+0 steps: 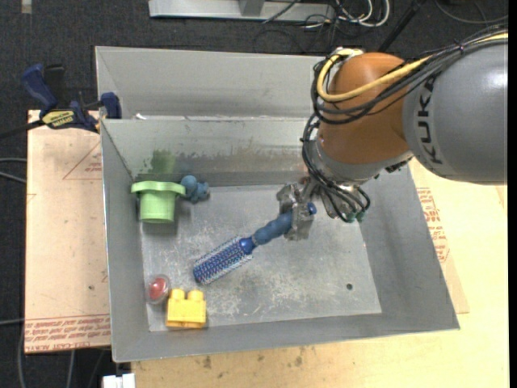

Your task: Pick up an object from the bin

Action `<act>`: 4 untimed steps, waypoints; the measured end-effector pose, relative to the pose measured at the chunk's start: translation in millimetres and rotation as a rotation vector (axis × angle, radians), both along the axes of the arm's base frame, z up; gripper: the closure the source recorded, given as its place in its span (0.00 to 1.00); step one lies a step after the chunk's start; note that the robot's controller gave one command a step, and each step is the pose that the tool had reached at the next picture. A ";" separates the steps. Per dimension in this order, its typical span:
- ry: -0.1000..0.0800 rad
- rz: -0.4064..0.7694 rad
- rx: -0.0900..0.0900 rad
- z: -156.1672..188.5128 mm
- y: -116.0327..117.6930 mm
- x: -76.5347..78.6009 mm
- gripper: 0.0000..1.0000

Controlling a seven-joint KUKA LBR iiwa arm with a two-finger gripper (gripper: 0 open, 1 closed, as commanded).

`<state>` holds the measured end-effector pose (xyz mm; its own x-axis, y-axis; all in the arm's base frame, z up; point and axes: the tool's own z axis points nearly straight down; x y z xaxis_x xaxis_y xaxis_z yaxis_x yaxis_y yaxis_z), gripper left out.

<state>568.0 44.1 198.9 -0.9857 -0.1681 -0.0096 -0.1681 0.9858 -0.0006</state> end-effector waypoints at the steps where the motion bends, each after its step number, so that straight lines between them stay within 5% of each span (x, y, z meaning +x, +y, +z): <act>1: -0.003 -0.008 0.000 77.1 -2.2 22.3 1.00; 2: 0.006 -0.007 -0.001 72.7 -2.0 20.4 0.00; 3: 0.013 0.066 0.000 -95.7 -8.5 54.9 0.00; 4: 0.010 0.702 -0.003 -129.8 -65.5 6.3 0.00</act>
Offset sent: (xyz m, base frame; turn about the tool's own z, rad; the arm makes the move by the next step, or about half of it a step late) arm 0.0196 -0.0027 0.0728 0.0080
